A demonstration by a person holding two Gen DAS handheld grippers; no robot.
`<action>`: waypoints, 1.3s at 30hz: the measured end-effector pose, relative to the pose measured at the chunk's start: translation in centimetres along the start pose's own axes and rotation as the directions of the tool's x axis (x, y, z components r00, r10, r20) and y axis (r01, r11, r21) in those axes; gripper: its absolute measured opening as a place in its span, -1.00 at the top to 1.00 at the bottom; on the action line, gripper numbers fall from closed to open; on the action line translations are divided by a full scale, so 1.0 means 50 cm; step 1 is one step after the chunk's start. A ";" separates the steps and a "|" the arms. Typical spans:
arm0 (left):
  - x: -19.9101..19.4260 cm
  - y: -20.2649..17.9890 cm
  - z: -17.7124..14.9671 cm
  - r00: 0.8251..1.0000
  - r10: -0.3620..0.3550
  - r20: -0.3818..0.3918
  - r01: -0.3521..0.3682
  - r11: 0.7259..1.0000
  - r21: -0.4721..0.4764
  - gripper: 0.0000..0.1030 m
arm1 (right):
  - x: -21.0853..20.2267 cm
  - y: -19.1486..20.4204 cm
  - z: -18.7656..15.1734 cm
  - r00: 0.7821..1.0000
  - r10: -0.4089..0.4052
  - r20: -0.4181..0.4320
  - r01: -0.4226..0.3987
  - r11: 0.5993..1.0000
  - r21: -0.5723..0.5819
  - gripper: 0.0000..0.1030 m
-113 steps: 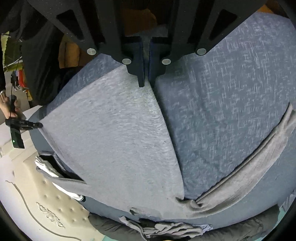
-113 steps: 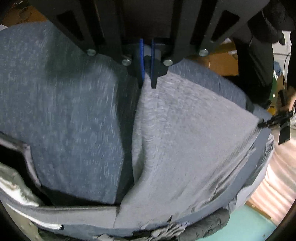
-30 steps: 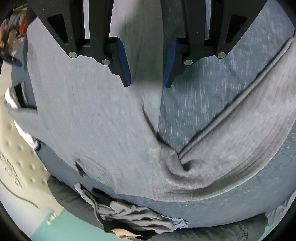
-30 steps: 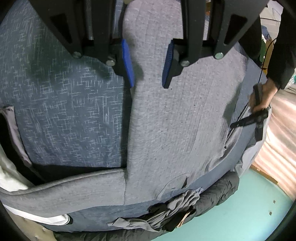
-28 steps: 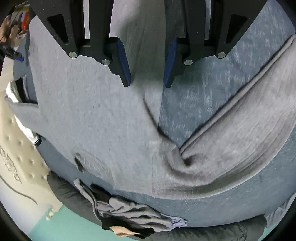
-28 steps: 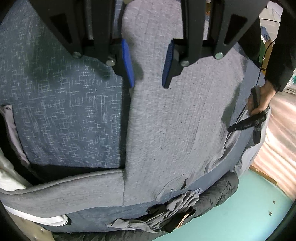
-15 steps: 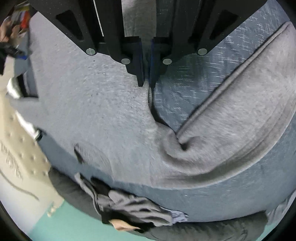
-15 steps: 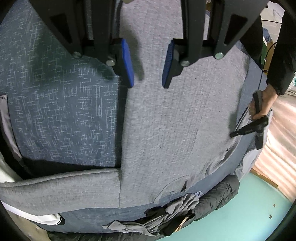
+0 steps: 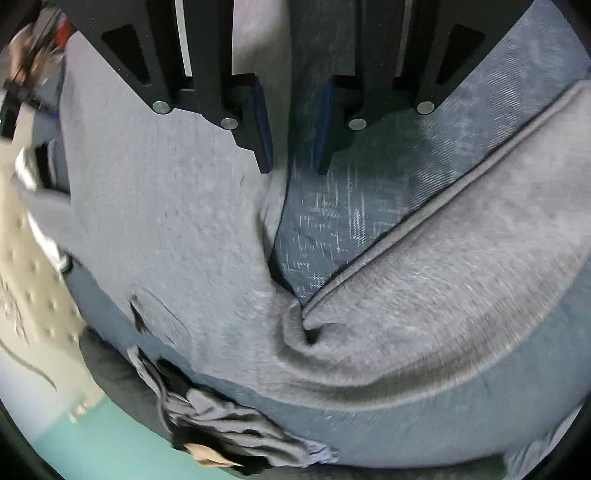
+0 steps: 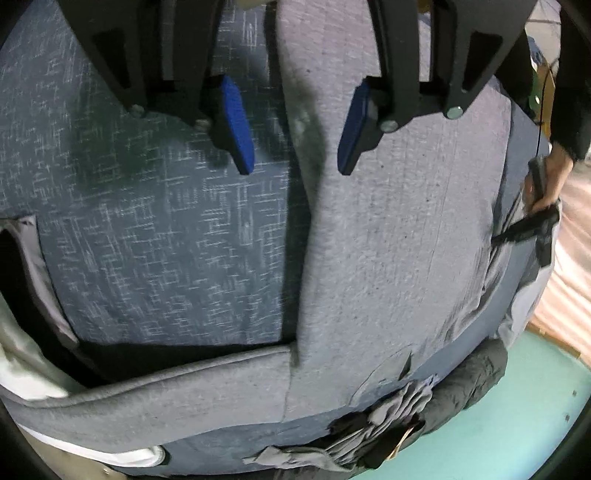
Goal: Fold clothes
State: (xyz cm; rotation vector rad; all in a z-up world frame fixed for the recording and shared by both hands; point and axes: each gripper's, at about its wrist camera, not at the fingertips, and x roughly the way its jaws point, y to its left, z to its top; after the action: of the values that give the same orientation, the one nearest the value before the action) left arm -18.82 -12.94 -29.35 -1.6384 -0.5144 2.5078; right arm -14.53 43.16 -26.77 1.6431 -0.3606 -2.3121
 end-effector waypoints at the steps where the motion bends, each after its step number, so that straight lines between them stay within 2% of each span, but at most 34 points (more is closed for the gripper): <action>1: -0.012 -0.004 -0.009 1.000 -0.003 -0.005 0.003 1.000 0.015 0.52 | -0.002 -0.002 -0.001 1.000 0.003 0.006 -0.003 1.000 0.009 0.08; 5: -0.058 -0.014 -0.061 0.999 -0.023 -0.048 0.026 0.998 0.065 0.52 | -0.004 -0.002 -0.007 1.000 -0.003 0.008 0.003 1.000 0.019 0.08; 8: -0.076 -0.027 -0.118 0.994 -0.023 -0.110 0.035 0.994 0.107 0.52 | -0.003 -0.002 -0.015 1.000 0.002 -0.004 -0.002 1.000 0.030 0.08; 12: -0.100 -0.024 -0.193 0.984 -0.038 -0.174 0.058 0.992 0.115 0.52 | -0.008 0.001 -0.032 1.000 0.014 -0.024 -0.013 0.999 0.038 0.08; 19: -0.133 -0.025 -0.287 0.975 -0.035 -0.222 0.066 0.989 0.135 0.52 | -0.034 0.034 -0.076 0.998 0.016 -0.066 -0.017 1.000 -0.020 0.08; 22: -0.133 -0.042 -0.325 0.966 -0.033 -0.258 0.076 0.984 0.161 0.52 | -0.030 0.042 -0.104 0.993 -0.015 -0.117 0.010 0.999 -0.047 0.08; 29: -0.115 -0.066 -0.383 0.948 -0.053 -0.315 0.112 0.978 0.173 0.53 | -0.022 0.043 -0.172 0.982 -0.020 -0.188 0.008 0.998 -0.065 0.08; 31: -0.105 -0.080 -0.375 0.943 -0.058 -0.327 0.123 0.976 0.180 0.94 | -0.017 0.041 -0.189 0.978 -0.031 -0.208 0.017 0.998 -0.067 0.08; 33: -0.102 -0.087 -0.382 0.942 -0.056 -0.331 0.125 0.973 0.192 0.94 | -0.012 0.037 -0.204 0.974 -0.047 -0.223 0.033 0.997 -0.065 0.09; 34: -0.106 -0.091 -0.383 0.944 -0.057 -0.325 0.127 0.972 0.198 0.94 | -0.011 0.032 -0.211 0.974 -0.038 -0.223 0.027 0.998 -0.056 0.17; 35: -0.112 -0.094 -0.381 0.946 -0.062 -0.318 0.132 0.971 0.202 0.95 | -0.011 0.028 -0.219 0.975 -0.030 -0.222 0.020 0.999 -0.047 0.50; 36: -0.119 -0.098 -0.380 0.948 -0.067 -0.311 0.136 0.969 0.206 0.95 | -0.013 0.025 -0.223 0.975 -0.023 -0.219 0.014 0.999 -0.043 0.71; 38: -0.138 -0.109 -0.381 0.950 -0.076 -0.303 0.148 0.964 0.222 0.95 | -0.024 0.020 -0.230 0.980 -0.003 -0.201 -0.004 0.999 -0.034 0.89; 39: -0.150 -0.114 -0.381 0.951 -0.078 -0.299 0.151 0.961 0.231 0.95 | -0.036 0.020 -0.230 0.983 0.013 -0.183 -0.019 0.999 -0.028 0.90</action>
State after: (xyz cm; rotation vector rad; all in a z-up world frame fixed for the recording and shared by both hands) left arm 0.98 -5.32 -27.85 -1.7710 -0.2395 2.1004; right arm -3.01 42.45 -28.54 1.8133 -0.2970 -2.1226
